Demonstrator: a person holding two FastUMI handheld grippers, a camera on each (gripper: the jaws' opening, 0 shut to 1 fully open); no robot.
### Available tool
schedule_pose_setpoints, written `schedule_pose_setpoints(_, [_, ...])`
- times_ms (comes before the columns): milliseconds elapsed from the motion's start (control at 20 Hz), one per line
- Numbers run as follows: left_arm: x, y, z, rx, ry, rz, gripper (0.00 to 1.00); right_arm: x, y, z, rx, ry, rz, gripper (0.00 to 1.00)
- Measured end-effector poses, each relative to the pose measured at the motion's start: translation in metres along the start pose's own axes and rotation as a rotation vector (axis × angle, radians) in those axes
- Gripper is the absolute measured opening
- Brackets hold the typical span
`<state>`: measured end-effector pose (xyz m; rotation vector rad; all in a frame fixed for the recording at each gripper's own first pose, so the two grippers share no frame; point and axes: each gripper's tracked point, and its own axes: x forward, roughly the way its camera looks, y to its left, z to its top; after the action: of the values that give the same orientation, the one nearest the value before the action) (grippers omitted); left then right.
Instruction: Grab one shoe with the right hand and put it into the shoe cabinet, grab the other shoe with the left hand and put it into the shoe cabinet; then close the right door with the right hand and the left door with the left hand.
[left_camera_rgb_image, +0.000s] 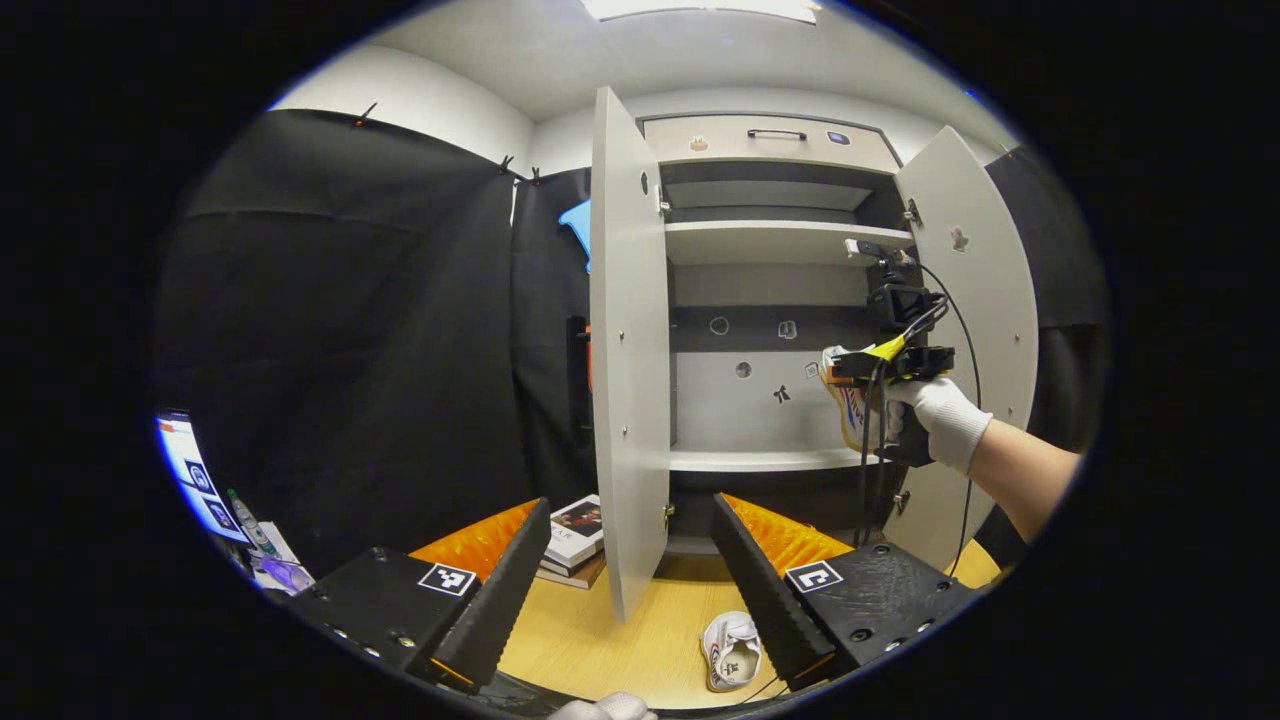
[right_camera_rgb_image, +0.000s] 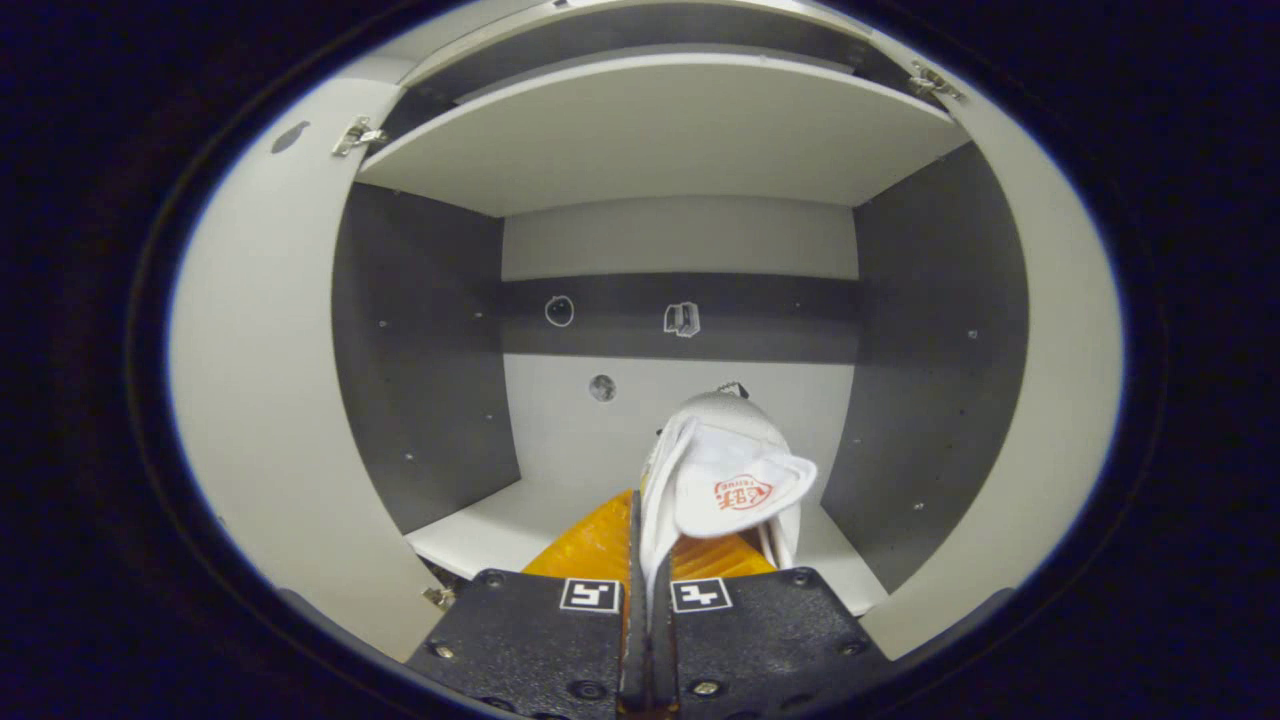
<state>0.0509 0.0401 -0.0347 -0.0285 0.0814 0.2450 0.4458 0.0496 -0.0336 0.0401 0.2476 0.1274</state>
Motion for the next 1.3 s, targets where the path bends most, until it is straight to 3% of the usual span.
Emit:
schedule_pose_setpoints(300, [0.005,0.005,0.002,0.015,0.016,0.076,0.96,0.077,-0.012,-0.029,0.012,0.12,-0.024,0.06])
schedule_pose_setpoints(750, [0.003,0.007,0.004,0.015,0.014,0.108,0.96,0.104,-0.028,-0.071,-0.022,0.32,-0.07,0.08])
schedule_pose_setpoints(850, [0.002,0.008,0.003,0.018,0.011,0.108,0.96,0.107,-0.034,-0.071,-0.048,0.337,-0.093,0.16])
schedule_pose_setpoints(900, [0.002,0.008,0.004,0.017,0.01,0.106,0.96,0.106,-0.031,-0.078,-0.036,0.358,-0.084,0.27])
schedule_pose_setpoints(950, [0.001,0.009,0.004,0.015,0.011,0.106,0.96,0.106,-0.023,-0.076,-0.011,0.352,-0.041,0.3])
schedule_pose_setpoints(1000, [0.001,0.009,0.003,0.014,0.013,0.105,0.96,0.106,-0.021,-0.076,-0.017,0.347,-0.049,0.37])
schedule_pose_setpoints(1250, [-0.002,0.013,0.001,0.012,0.01,0.101,0.96,0.09,-0.02,-0.061,-0.024,0.301,-0.066,0.55])
schedule_pose_setpoints(1300, [-0.002,0.014,0.002,0.01,0.007,0.098,0.96,0.085,-0.021,-0.061,-0.016,0.295,-0.068,0.65])
